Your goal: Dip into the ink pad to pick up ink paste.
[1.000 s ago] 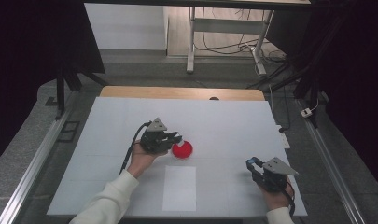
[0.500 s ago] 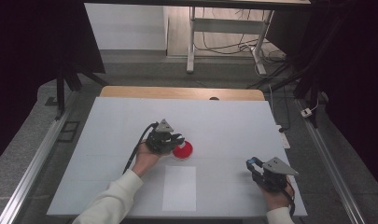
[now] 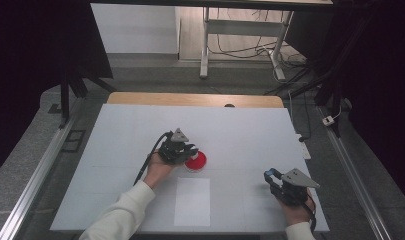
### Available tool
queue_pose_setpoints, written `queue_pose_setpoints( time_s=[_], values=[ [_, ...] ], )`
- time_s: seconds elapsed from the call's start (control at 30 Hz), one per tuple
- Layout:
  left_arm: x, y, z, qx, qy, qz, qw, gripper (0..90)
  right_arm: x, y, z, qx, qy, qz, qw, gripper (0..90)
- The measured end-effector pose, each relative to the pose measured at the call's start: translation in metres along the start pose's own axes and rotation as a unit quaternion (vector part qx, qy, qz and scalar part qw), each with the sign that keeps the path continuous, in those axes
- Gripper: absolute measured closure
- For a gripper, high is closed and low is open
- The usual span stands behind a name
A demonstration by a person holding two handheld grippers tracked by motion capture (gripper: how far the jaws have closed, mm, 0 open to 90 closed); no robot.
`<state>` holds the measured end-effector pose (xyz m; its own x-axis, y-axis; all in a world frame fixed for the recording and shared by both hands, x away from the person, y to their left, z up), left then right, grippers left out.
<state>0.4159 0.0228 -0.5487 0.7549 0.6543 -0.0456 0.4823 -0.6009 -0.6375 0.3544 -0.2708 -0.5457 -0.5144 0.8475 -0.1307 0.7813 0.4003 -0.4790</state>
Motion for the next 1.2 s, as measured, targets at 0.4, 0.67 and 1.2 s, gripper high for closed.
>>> queue_pose_setpoints(
  time_s=[0.4, 0.67, 1.2],
  values=[
    [0.004, 0.005, 0.003, 0.010, 0.003, -0.005, 0.9999, 75.4, 0.000, 0.000, 0.001, -0.001, 0.002, 0.000, 1.0000, 65.5],
    [0.004, 0.009, 0.004, 0.015, 0.003, -0.004, 0.9999, 75.4, 0.000, 0.000, 0.001, 0.001, -0.001, 0.001, 1.0000, 65.5],
    [0.003, 0.012, 0.005, 0.023, 0.014, -0.012, 0.9996, 75.6, 0.001, 0.000, 0.001, 0.002, -0.002, 0.000, 1.0000, 65.5]
  ],
)
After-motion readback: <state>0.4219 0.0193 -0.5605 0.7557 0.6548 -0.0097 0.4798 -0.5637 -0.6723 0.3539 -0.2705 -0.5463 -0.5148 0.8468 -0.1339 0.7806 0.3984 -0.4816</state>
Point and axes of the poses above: each handheld gripper's, and its own axes: y roughly forward along the jaws, z roughly out of its underside, x roughly to its left, the point moved 9 cm from there along y, roughly forward along the jaws, and after that the axes turned 2 degrees about y, right-handed, at the moved point
